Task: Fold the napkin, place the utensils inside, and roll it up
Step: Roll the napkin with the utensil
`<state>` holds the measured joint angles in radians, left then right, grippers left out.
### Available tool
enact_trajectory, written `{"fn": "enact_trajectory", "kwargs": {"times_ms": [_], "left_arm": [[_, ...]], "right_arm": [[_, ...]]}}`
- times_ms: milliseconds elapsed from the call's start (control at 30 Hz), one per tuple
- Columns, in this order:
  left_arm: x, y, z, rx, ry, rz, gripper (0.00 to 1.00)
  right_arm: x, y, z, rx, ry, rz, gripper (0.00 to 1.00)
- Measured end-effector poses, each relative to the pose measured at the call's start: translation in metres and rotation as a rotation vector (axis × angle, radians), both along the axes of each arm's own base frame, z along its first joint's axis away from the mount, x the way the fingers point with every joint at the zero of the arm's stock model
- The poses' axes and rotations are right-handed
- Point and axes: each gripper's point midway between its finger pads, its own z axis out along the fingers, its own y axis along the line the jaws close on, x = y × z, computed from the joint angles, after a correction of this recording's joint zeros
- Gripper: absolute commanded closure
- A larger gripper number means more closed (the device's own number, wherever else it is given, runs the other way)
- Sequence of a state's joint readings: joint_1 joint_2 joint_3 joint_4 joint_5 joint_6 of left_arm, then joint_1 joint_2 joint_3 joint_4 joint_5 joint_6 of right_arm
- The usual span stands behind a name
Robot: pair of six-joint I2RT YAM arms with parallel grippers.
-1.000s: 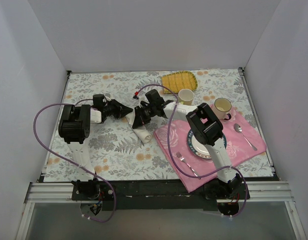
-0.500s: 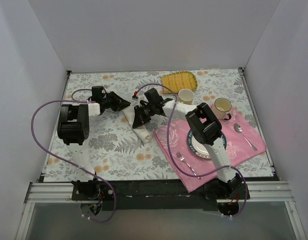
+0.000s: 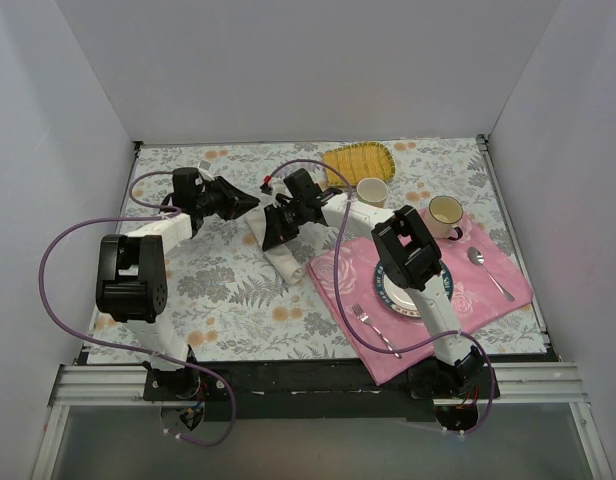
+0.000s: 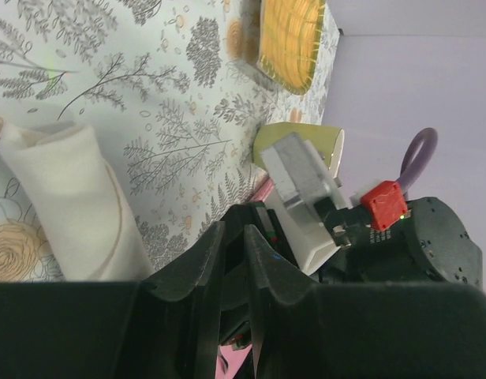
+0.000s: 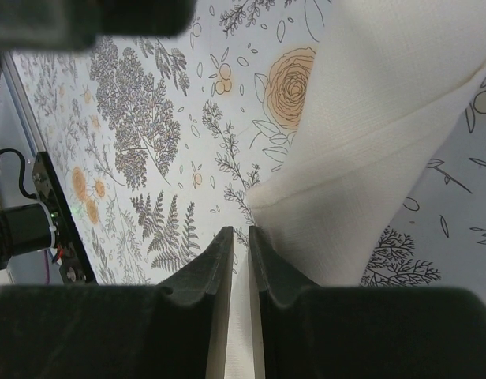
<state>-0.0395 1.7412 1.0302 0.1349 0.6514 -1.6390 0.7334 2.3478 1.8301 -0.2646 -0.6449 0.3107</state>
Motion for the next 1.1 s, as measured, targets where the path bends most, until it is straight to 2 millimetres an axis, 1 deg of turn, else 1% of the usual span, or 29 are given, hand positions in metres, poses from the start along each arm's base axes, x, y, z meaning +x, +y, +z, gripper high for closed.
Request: {"fn": "enact_trajectory", "kwargs": {"times_ms": [100, 200, 300, 433, 567, 633, 700, 800, 867, 967, 1033, 1067, 1100], "left_arm": [[-0.004, 0.0, -0.006, 0.001, 0.025, 0.0, 0.84], [-0.004, 0.0, -0.006, 0.0, 0.026, -0.001, 0.84], [-0.005, -0.002, -0.006, -0.001, 0.026, -0.006, 0.84], [-0.007, -0.003, -0.007, -0.003, 0.03, -0.012, 0.83], [-0.017, -0.007, -0.011, -0.006, 0.049, -0.026, 0.81], [-0.025, -0.009, -0.009, -0.01, 0.049, -0.037, 0.78], [-0.034, -0.011, -0.004, -0.012, 0.041, -0.05, 0.76], [-0.05, -0.018, 0.008, 0.001, 0.017, -0.079, 0.73], [-0.062, -0.026, 0.018, 0.015, -0.012, -0.109, 0.7], [-0.085, -0.041, 0.033, 0.037, -0.056, -0.162, 0.65], [-0.104, -0.055, 0.046, 0.061, -0.095, -0.206, 0.61], [-0.113, -0.063, 0.055, 0.073, -0.125, -0.229, 0.59], [-0.122, -0.07, 0.065, 0.083, -0.162, -0.251, 0.58]], "right_arm": [[0.0, -0.002, -0.002, -0.011, 0.004, -0.004, 0.79], [-0.003, -0.004, -0.001, -0.019, 0.009, -0.007, 0.78], [-0.006, -0.008, 0.004, -0.024, 0.01, -0.008, 0.78], [-0.01, -0.012, 0.022, -0.011, -0.008, -0.005, 0.77], [-0.015, -0.019, 0.048, -0.003, -0.053, 0.002, 0.76], [-0.018, -0.026, 0.062, -0.01, -0.09, 0.004, 0.75], [-0.021, -0.036, 0.074, -0.024, -0.133, 0.002, 0.74], [-0.032, -0.059, 0.088, -0.066, -0.193, -0.016, 0.74], [-0.038, -0.076, 0.096, -0.101, -0.233, -0.034, 0.75], [-0.044, -0.1, 0.108, -0.152, -0.292, -0.071, 0.75], [-0.048, -0.122, 0.116, -0.195, -0.343, -0.119, 0.73], [-0.052, -0.135, 0.121, -0.214, -0.369, -0.146, 0.68], [-0.055, -0.149, 0.128, -0.234, -0.398, -0.18, 0.65]]}}
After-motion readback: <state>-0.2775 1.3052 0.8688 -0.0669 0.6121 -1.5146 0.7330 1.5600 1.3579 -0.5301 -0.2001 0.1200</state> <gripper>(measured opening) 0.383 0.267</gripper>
